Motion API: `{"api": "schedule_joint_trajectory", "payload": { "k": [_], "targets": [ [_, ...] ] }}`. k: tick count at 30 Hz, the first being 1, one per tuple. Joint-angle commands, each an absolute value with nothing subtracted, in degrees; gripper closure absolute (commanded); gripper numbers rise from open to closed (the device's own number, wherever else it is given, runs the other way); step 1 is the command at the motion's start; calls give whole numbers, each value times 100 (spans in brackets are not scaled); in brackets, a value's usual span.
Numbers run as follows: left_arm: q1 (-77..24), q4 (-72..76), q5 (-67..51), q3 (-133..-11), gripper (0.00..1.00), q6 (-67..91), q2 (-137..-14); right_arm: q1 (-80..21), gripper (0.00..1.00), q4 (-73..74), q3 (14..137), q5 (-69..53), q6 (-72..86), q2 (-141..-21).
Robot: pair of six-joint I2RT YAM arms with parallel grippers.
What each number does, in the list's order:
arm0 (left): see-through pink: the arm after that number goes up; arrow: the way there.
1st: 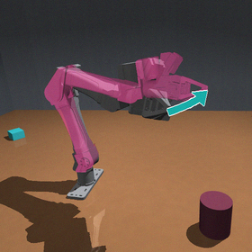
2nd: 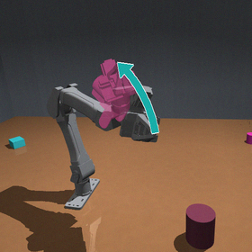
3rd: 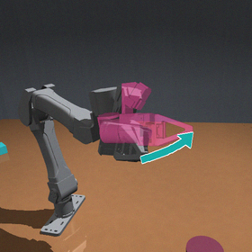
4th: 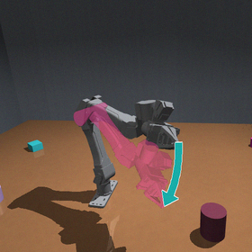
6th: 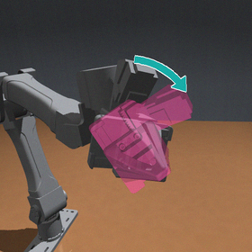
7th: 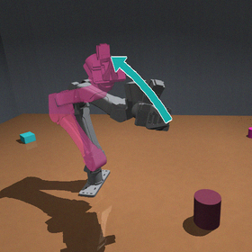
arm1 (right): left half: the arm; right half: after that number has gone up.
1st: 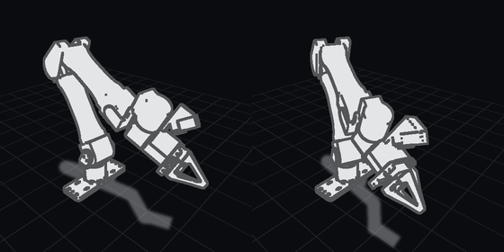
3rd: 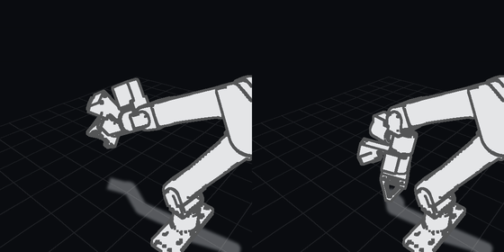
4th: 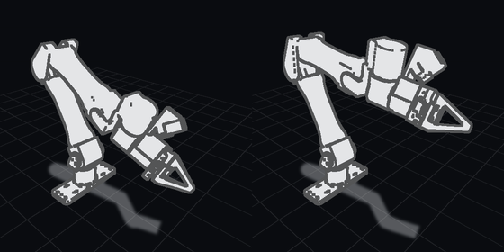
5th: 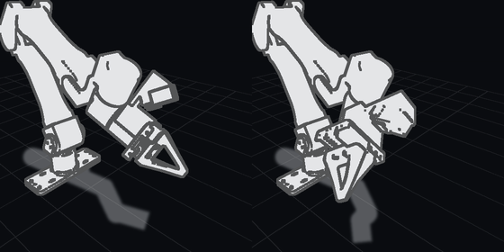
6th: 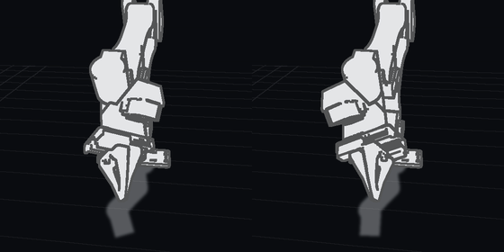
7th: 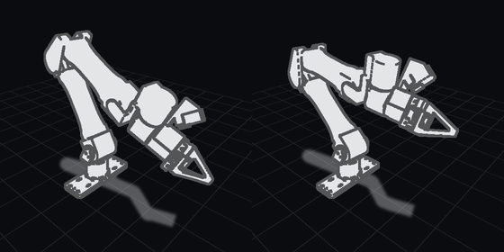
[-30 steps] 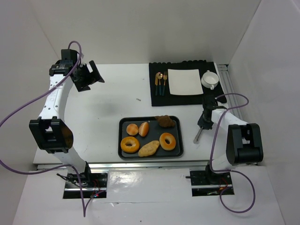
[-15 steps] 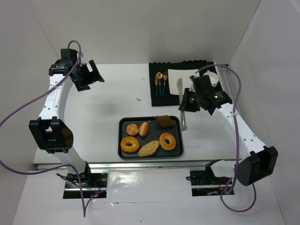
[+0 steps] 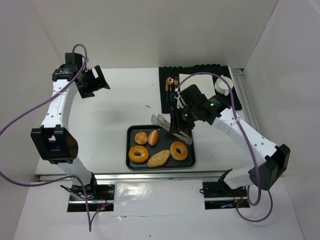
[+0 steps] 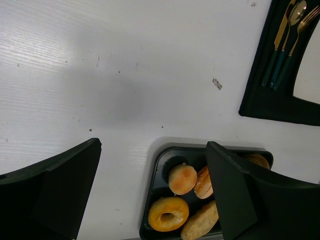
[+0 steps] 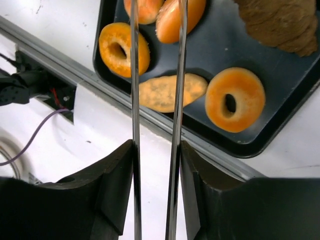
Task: Place the bread
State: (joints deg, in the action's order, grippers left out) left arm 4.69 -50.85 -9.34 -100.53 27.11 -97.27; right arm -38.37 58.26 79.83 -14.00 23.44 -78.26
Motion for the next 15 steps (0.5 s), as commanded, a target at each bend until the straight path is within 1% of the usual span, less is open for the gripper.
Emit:
{"api": "schedule_joint_trajectory", "payload": {
  "k": [1, 10, 15],
  "targets": [
    [492, -5010, -993, -9915, 1, 2602, -9414, -3999, 53, 5915, 8033, -1582, 2592, -7822],
    [492, -4957, -1046, -9853, 1, 2602, -9413, -4069, 41, 5968, 7972, -1239, 3365, -8130],
    [492, -4957, -1046, -9791, 1, 2602, -9360, -4017, 41, 5713, 7761, -1116, 3691, -8235]
  ]
}}
